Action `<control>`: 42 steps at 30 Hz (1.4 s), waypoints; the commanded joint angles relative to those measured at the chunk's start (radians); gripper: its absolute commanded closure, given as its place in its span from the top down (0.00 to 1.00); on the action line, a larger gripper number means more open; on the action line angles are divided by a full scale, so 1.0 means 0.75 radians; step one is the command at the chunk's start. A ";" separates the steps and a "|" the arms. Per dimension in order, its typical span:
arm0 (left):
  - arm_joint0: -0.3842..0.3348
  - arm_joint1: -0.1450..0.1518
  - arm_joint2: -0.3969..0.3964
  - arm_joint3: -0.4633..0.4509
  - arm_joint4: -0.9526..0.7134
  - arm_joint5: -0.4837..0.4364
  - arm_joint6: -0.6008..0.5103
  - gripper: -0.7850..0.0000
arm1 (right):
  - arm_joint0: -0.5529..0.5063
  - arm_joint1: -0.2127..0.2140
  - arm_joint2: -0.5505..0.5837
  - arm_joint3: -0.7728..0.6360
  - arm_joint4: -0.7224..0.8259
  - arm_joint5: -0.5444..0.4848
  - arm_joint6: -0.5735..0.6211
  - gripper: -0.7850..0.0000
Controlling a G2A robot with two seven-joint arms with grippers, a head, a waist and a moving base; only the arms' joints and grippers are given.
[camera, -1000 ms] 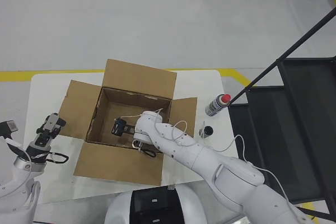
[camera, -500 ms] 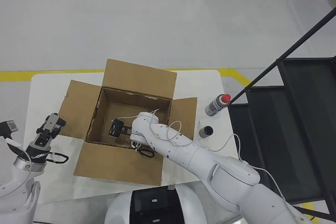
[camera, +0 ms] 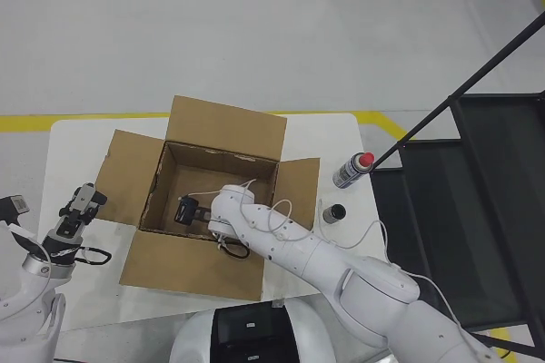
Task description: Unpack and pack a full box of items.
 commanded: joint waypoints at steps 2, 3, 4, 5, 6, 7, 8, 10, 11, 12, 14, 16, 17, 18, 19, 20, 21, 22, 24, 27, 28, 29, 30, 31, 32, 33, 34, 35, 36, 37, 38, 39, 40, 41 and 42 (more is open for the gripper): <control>0.000 0.000 0.000 0.000 0.000 0.000 0.000 1.00 | -0.004 -0.002 0.005 -0.006 -0.004 -0.001 0.006 0.35; 0.000 0.000 0.000 0.000 0.000 0.000 0.000 1.00 | -0.006 -0.002 0.007 -0.007 -0.005 0.001 0.007 0.33; 0.000 0.000 0.000 0.000 0.000 0.000 0.000 1.00 | -0.008 -0.003 0.009 -0.009 -0.007 0.002 0.008 0.30; 0.000 0.000 0.000 0.000 0.000 0.000 0.000 1.00 | -0.010 -0.003 0.011 -0.011 -0.009 0.003 0.009 0.27; 0.000 0.000 0.000 0.000 0.000 0.000 0.000 1.00 | -0.012 -0.003 0.013 -0.013 -0.012 0.005 0.009 0.24; 0.000 0.000 0.000 0.000 0.000 0.000 0.000 1.00 | -0.014 -0.003 0.014 -0.014 -0.016 0.006 0.010 0.24; 0.000 0.000 0.000 0.000 0.000 0.000 0.000 1.00 | -0.017 -0.003 0.016 -0.014 -0.020 0.007 0.010 0.22; 0.000 0.000 0.000 0.000 0.000 0.000 0.000 1.00 | -0.021 -0.001 0.021 -0.011 -0.028 0.005 0.007 0.22; 0.000 0.000 0.000 0.000 0.000 0.000 0.000 1.00 | -0.022 0.000 0.024 -0.007 -0.032 0.003 0.004 0.22; 0.000 0.000 0.000 0.000 0.000 0.000 0.000 1.00 | -0.023 0.000 0.027 -0.004 -0.036 0.001 0.000 0.23; 0.000 0.000 0.000 0.000 0.000 0.000 0.000 1.00 | -0.023 0.001 0.033 0.000 -0.043 -0.002 -0.003 0.26; 0.000 0.000 0.000 0.000 0.000 0.000 0.000 1.00 | -0.023 0.002 0.038 0.009 -0.049 -0.005 -0.008 0.30; 0.000 0.000 0.000 0.000 0.000 0.000 0.000 1.00 | -0.022 0.002 0.041 0.016 -0.052 -0.006 -0.009 0.29; 0.000 0.000 0.000 0.000 0.000 0.000 0.000 1.00 | -0.022 0.001 0.043 0.020 -0.054 -0.008 -0.011 0.28; 0.000 0.000 0.000 0.000 0.000 0.000 0.000 1.00 | -0.021 0.001 0.045 0.025 -0.057 -0.009 -0.014 0.25; 0.000 0.000 0.000 0.000 0.000 0.000 0.000 1.00 | -0.021 0.001 0.047 0.028 -0.059 -0.010 -0.015 0.20; 0.000 0.000 0.000 0.000 0.000 0.000 0.000 1.00 | -0.021 0.000 0.050 0.030 -0.060 -0.010 -0.018 0.16; 0.000 0.000 0.000 0.000 0.000 0.000 0.000 1.00 | -0.021 -0.001 0.051 0.032 -0.062 -0.010 -0.020 0.10; 0.000 0.000 0.000 0.000 0.000 0.000 0.000 1.00 | -0.022 -0.002 0.054 0.036 -0.068 -0.012 -0.025 0.00; 0.000 0.000 0.000 0.000 0.000 0.000 0.000 1.00 | -0.021 -0.004 0.056 0.046 -0.074 -0.018 -0.032 0.00; 0.000 0.000 0.000 0.000 0.000 0.000 0.000 1.00 | -0.021 -0.005 0.058 0.048 -0.076 -0.018 -0.035 0.00; 0.000 0.000 0.000 0.000 0.000 0.000 0.000 1.00 | -0.020 -0.006 0.059 0.047 -0.078 -0.016 -0.040 0.00; 0.000 0.000 0.000 0.000 0.000 0.000 0.000 1.00 | -0.019 -0.006 0.061 0.044 -0.084 -0.009 -0.044 0.00; 0.000 0.000 0.000 0.000 0.000 0.000 0.000 1.00 | -0.018 -0.006 0.064 0.037 -0.093 -0.001 -0.047 0.00; 0.000 0.000 0.000 0.000 0.000 0.000 0.000 1.00 | -0.019 -0.005 0.068 0.029 -0.100 0.007 -0.049 0.00; 0.000 0.000 0.000 0.000 0.000 0.000 0.000 1.00 | -0.020 -0.003 0.074 0.019 -0.108 0.020 -0.051 0.00; 0.000 0.000 0.000 0.000 0.000 0.000 0.000 1.00 | -0.023 0.000 0.082 0.006 -0.113 0.028 -0.052 0.00; 0.000 0.000 0.000 0.000 0.000 0.000 0.000 1.00 | -0.026 0.005 0.091 -0.010 -0.118 0.034 -0.054 0.00; 0.000 0.000 0.000 0.000 0.000 0.000 0.000 1.00 | -0.030 0.010 0.101 -0.028 -0.126 0.037 -0.055 0.00; 0.000 0.000 0.000 0.000 0.000 0.000 0.000 1.00 | -0.035 0.016 0.113 -0.048 -0.134 0.042 -0.056 0.00; 0.000 0.000 0.000 0.000 0.000 0.000 0.000 1.00 | -0.043 0.023 0.128 -0.072 -0.138 0.045 -0.062 0.00; 0.000 0.000 0.000 0.000 0.000 0.000 0.000 1.00 | -0.051 0.032 0.144 -0.095 -0.146 0.046 -0.064 0.00; 0.000 0.000 0.000 0.000 0.000 0.000 0.000 1.00 | -0.061 0.041 0.159 -0.120 -0.157 0.048 -0.061 0.00; 0.000 0.000 0.000 0.000 0.000 0.000 0.000 1.00 | -0.071 0.050 0.175 -0.146 -0.167 0.048 -0.059 0.00; 0.000 0.000 0.000 0.000 0.000 0.000 0.000 1.00 | -0.083 0.060 0.195 -0.172 -0.173 0.045 -0.063 0.00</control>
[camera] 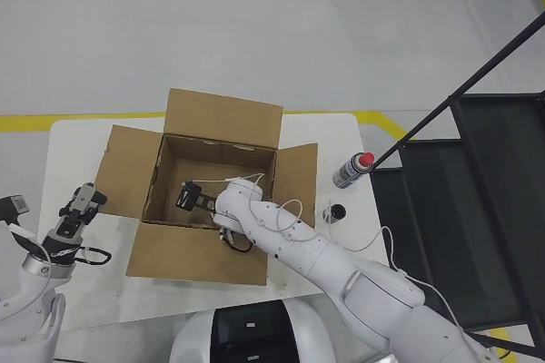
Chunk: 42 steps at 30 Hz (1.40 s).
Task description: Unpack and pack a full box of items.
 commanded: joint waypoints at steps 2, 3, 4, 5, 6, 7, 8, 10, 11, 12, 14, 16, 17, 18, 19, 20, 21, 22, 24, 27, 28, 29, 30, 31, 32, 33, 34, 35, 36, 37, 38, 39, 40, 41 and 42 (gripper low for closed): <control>0.000 0.000 0.000 0.000 0.000 0.000 0.000 1.00 | -0.039 0.030 0.058 -0.084 -0.020 -0.012 -0.013 0.00; 0.000 0.000 0.000 0.000 0.000 0.000 0.000 1.00 | -0.056 0.041 0.081 -0.119 -0.025 -0.018 -0.021 0.00; 0.000 0.000 0.000 0.000 0.000 0.000 0.000 1.00 | -0.073 0.052 0.104 -0.152 -0.035 -0.021 -0.024 0.00; 0.000 0.000 0.000 0.000 0.000 0.000 0.000 1.00 | -0.093 0.064 0.129 -0.189 -0.041 -0.023 -0.032 0.00; 0.000 0.000 0.000 0.000 0.000 0.000 0.000 1.00 | -0.117 0.075 0.156 -0.228 -0.045 -0.026 -0.046 0.00; 0.000 0.000 0.000 0.000 0.000 0.000 0.000 1.00 | -0.140 0.087 0.182 -0.266 -0.050 -0.032 -0.059 0.00; 0.000 0.000 0.000 0.000 0.000 0.000 0.000 1.00 | -0.165 0.098 0.211 -0.303 -0.054 -0.036 -0.076 0.00; 0.000 0.000 0.000 0.000 0.000 0.000 0.000 1.00 | -0.220 0.121 0.268 -0.381 -0.056 -0.051 -0.120 0.00; 0.000 0.000 0.000 0.000 0.000 0.000 0.000 1.00 | -0.246 0.132 0.297 -0.416 -0.057 -0.061 -0.142 0.00; 0.000 0.000 0.000 0.000 0.000 0.000 0.000 1.00 | -0.271 0.142 0.322 -0.452 -0.062 -0.072 -0.162 0.00; 0.000 0.000 0.000 0.000 0.000 0.000 0.000 1.00 | -0.318 0.159 0.368 -0.514 -0.070 -0.090 -0.194 0.00; 0.000 0.000 0.000 0.000 0.000 0.000 0.000 1.00 | -0.355 0.174 0.410 -0.564 -0.068 -0.119 -0.241 0.00; 0.000 0.000 0.000 0.000 0.000 0.000 0.000 1.00 | -0.370 0.181 0.427 -0.581 -0.072 -0.132 -0.257 0.00; 0.000 0.000 0.000 0.000 0.000 0.000 0.000 1.00 | -0.383 0.186 0.440 -0.598 -0.071 -0.149 -0.279 0.00; 0.000 0.000 0.000 0.000 0.000 0.000 0.000 1.00 | -0.391 0.189 0.448 -0.607 -0.070 -0.160 -0.295 0.00; 0.000 0.000 0.000 0.000 0.000 0.000 0.000 1.00 | -0.391 0.189 0.448 -0.607 -0.070 -0.160 -0.295 0.00; 0.000 0.000 0.000 0.000 0.000 0.000 0.000 1.00 | -0.391 0.189 0.448 -0.607 -0.070 -0.160 -0.295 0.00; 0.000 0.000 0.000 0.000 0.000 0.000 0.000 1.00 | -0.391 0.189 0.448 -0.607 -0.070 -0.160 -0.295 0.00; 0.000 0.000 0.000 0.000 0.000 0.000 0.000 1.00 | -0.391 0.189 0.448 -0.607 -0.070 -0.160 -0.295 0.00; 0.000 0.000 0.000 0.000 0.000 0.000 0.000 1.00 | -0.391 0.189 0.448 -0.607 -0.070 -0.160 -0.295 0.00; 0.000 0.000 0.000 0.000 0.000 0.000 0.000 1.00 | -0.391 0.189 0.448 -0.607 -0.070 -0.160 -0.295 0.00; 0.000 0.000 0.000 0.000 0.000 0.000 0.000 1.00 | -0.391 0.189 0.448 -0.607 -0.070 -0.160 -0.295 0.00; 0.000 0.000 0.000 0.000 0.000 0.000 0.000 1.00 | -0.391 0.189 0.448 -0.607 -0.070 -0.160 -0.295 0.00; 0.000 0.000 0.000 0.000 0.000 0.000 0.000 1.00 | -0.391 0.189 0.448 -0.607 -0.070 -0.160 -0.295 0.00; 0.000 0.000 0.000 0.000 0.000 0.000 0.000 1.00 | -0.391 0.189 0.448 -0.607 -0.070 -0.160 -0.295 0.00; 0.000 0.000 0.000 0.000 0.000 0.000 0.000 1.00 | -0.391 0.189 0.448 -0.607 -0.070 -0.160 -0.295 0.00; 0.000 0.000 0.000 0.000 0.000 0.000 0.000 1.00 | -0.391 0.189 0.448 -0.607 -0.070 -0.160 -0.295 0.00; 0.000 0.000 0.000 0.000 0.000 0.000 0.000 1.00 | -0.391 0.189 0.448 -0.607 -0.070 -0.160 -0.295 0.00; 0.000 0.000 0.000 0.000 0.000 0.000 0.000 1.00 | -0.391 0.189 0.448 -0.607 -0.070 -0.160 -0.295 0.00; 0.000 0.000 0.000 0.000 0.000 0.000 0.000 1.00 | -0.391 0.189 0.448 -0.607 -0.070 -0.160 -0.295 0.00; 0.000 0.000 0.000 0.000 0.000 0.000 0.000 1.00 | -0.391 0.189 0.448 -0.607 -0.070 -0.160 -0.295 0.00; 0.000 0.000 0.000 0.000 0.000 0.000 0.000 1.00 | -0.391 0.189 0.448 -0.607 -0.070 -0.160 -0.295 0.00; 0.000 0.000 0.000 0.000 0.000 0.000 0.000 1.00 | -0.391 0.189 0.448 -0.607 -0.070 -0.160 -0.295 0.00; 0.000 0.000 0.000 0.000 0.000 0.000 0.000 1.00 | -0.391 0.189 0.448 -0.607 -0.070 -0.160 -0.295 0.00; 0.000 0.000 0.000 0.000 0.000 0.000 0.000 1.00 | -0.391 0.189 0.448 -0.607 -0.070 -0.160 -0.295 0.00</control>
